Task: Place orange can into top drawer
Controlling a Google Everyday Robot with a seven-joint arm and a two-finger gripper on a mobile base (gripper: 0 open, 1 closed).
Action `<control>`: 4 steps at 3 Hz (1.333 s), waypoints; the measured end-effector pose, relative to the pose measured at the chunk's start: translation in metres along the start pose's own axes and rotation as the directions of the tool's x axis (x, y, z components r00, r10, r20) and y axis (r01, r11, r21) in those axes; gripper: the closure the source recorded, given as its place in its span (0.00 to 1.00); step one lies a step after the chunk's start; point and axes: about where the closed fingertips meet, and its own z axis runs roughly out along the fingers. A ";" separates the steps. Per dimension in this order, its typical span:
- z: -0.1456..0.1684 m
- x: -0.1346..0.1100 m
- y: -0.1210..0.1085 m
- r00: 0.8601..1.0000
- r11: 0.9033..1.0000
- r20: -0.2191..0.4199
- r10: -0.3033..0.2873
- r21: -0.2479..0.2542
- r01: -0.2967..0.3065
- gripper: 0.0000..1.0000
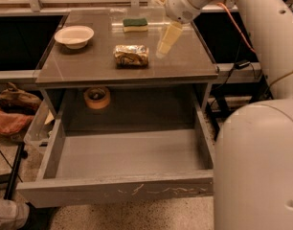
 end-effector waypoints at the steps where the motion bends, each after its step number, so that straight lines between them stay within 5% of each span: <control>1: 0.025 -0.011 -0.014 1.000 0.999 -0.008 -0.023 -0.033 0.023 0.00; 3: 0.077 -0.013 0.000 0.998 0.984 0.039 0.055 -0.173 -0.047 0.00; 4: 0.093 -0.014 0.003 0.993 0.977 0.078 0.090 -0.201 -0.072 0.00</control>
Offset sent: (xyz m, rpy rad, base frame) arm 0.0625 0.0500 -0.0210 -0.0256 0.1994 0.0912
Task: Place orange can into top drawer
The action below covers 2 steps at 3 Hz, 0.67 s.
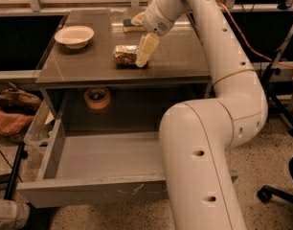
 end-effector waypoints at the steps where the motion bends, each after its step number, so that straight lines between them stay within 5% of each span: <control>1: 0.010 -0.003 -0.003 0.999 1.000 0.039 0.016 -0.007 -0.016 0.00; 2: 0.020 -0.004 -0.003 0.999 0.999 0.039 0.030 -0.020 -0.030 0.00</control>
Offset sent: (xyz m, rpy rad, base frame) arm 0.0442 -0.0022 0.0096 0.0014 0.1012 0.0274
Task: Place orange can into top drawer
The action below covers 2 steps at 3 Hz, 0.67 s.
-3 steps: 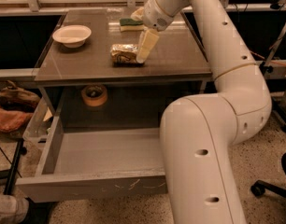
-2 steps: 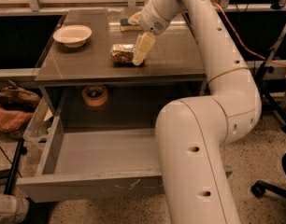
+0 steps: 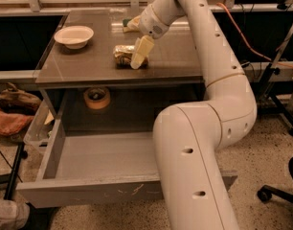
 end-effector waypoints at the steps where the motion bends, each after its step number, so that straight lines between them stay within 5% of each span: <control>1: 0.010 0.002 0.002 1.000 1.000 -0.005 0.009 -0.022 -0.009 0.00; 2: 0.018 0.004 0.004 1.000 0.999 -0.011 0.016 -0.040 -0.017 0.00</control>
Offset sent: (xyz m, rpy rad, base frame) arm 0.0355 -0.0142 0.0022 -0.0722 0.1133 0.0594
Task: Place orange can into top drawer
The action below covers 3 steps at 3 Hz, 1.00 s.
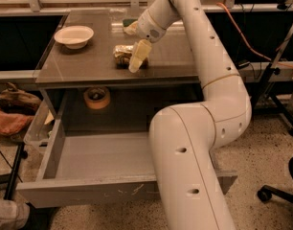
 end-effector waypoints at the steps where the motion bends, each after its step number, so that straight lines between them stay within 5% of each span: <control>1: 0.005 0.002 0.001 1.000 1.000 -0.002 0.006 -0.012 -0.006 0.00; 3: 0.010 0.003 0.002 1.000 1.000 -0.004 0.011 -0.022 -0.011 0.00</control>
Offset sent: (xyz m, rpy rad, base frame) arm 0.0354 -0.0226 0.0160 -0.0560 0.0833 0.0529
